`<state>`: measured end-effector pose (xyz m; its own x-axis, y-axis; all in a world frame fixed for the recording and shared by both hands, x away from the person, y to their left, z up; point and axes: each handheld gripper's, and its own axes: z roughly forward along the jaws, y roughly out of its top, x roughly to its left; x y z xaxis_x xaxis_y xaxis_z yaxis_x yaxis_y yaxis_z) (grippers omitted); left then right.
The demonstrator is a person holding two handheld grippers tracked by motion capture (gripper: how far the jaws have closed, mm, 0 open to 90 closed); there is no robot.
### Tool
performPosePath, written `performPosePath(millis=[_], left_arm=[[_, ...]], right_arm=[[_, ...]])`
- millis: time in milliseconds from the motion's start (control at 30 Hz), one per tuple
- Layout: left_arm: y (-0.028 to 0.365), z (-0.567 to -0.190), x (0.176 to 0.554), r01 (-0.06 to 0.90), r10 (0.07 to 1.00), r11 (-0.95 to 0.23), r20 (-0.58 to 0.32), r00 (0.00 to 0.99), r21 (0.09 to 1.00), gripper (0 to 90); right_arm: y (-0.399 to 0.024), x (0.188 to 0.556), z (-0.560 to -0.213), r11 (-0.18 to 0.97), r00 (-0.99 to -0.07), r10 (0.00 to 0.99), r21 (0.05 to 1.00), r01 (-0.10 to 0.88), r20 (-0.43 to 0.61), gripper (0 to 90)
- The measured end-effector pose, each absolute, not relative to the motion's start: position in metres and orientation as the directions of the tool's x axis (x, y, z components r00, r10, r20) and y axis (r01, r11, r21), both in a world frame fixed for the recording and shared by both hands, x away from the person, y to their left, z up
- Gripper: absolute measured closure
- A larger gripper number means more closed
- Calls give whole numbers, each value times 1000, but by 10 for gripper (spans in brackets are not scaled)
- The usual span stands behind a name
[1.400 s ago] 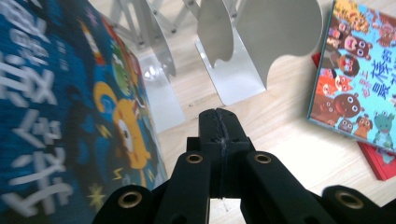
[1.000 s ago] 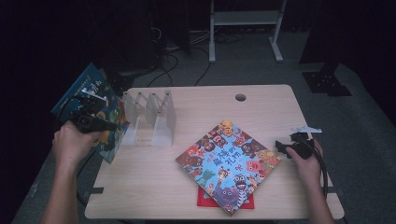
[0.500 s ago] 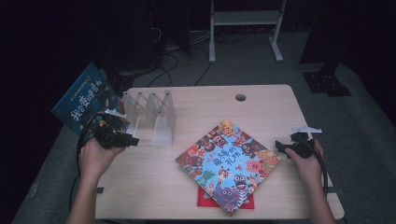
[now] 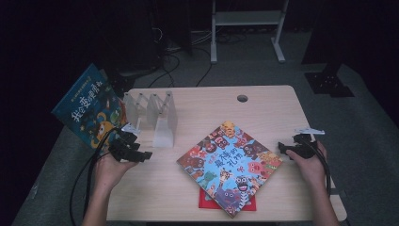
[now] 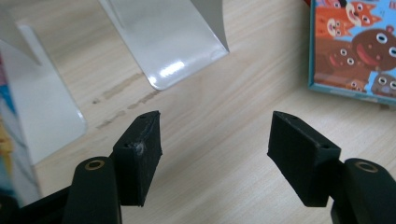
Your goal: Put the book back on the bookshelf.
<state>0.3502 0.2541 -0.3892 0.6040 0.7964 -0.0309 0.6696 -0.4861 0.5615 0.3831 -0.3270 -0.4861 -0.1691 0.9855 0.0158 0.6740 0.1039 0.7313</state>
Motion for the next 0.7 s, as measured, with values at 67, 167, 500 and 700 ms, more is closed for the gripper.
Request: performPosePath(millis=[67,167,500,700], left_arm=[[254,-398,348,664,788,-495,-33,615,561,293],[254,-409,345,660,786,-485,-44,616,573,253],[253,-439,340,651,774,-489,-55,631,580,67],[248,-448,340,617,741,-540,-23,671,572,0]], right_arm=[[-327,383,-486,104,-169,985,731,675,16,106],[-327,383,-486,101,-166,986,730,676,17,102],[-327,379,-481,131,-199,980,722,680,10,295],[-323,374,-475,161,-237,971,726,668,3,358]])
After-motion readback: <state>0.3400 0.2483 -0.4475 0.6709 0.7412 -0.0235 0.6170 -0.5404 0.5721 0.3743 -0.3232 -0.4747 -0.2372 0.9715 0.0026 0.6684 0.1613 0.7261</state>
